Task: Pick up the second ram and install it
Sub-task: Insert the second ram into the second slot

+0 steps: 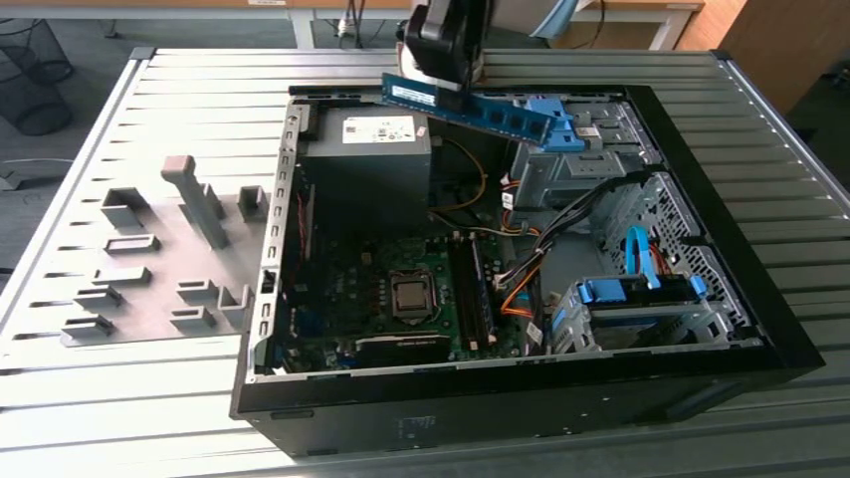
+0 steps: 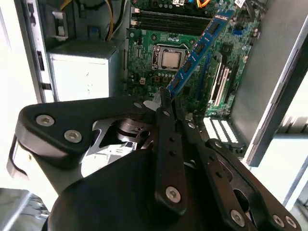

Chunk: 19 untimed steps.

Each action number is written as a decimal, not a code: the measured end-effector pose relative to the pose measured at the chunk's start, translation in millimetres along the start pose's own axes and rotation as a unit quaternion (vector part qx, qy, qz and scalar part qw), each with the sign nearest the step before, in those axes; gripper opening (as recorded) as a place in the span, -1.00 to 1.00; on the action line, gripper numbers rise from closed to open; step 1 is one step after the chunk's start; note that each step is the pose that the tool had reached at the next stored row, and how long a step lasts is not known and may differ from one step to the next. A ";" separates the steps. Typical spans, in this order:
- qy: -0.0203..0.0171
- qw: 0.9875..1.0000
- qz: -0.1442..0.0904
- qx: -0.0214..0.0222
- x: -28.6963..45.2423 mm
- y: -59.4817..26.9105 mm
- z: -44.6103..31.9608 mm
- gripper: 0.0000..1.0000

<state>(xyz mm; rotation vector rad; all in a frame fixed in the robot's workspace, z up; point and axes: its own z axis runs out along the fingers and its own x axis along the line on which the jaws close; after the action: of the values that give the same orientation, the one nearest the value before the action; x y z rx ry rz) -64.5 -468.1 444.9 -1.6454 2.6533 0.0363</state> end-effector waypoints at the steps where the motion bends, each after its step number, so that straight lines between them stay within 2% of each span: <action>1: 0.000 1.000 0.007 0.000 0.0 0.0 0.1 -0.72; 6: 0.000 0.999 0.044 0.001 0.0 0.0 0.9 -0.72; 10: -0.001 0.997 0.078 0.002 0.1 0.0 1.7 -0.72; 12: -0.001 0.995 0.096 0.003 0.1 0.0 2.2 -0.72; 15: -0.001 0.992 0.124 0.004 0.1 0.0 3.2 -0.72; 19: -0.001 0.987 0.159 0.005 0.1 -0.1 5.2 -0.72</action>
<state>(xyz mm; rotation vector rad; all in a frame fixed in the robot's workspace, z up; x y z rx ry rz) -64.5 -468.1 439.7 -1.1999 2.8790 0.0300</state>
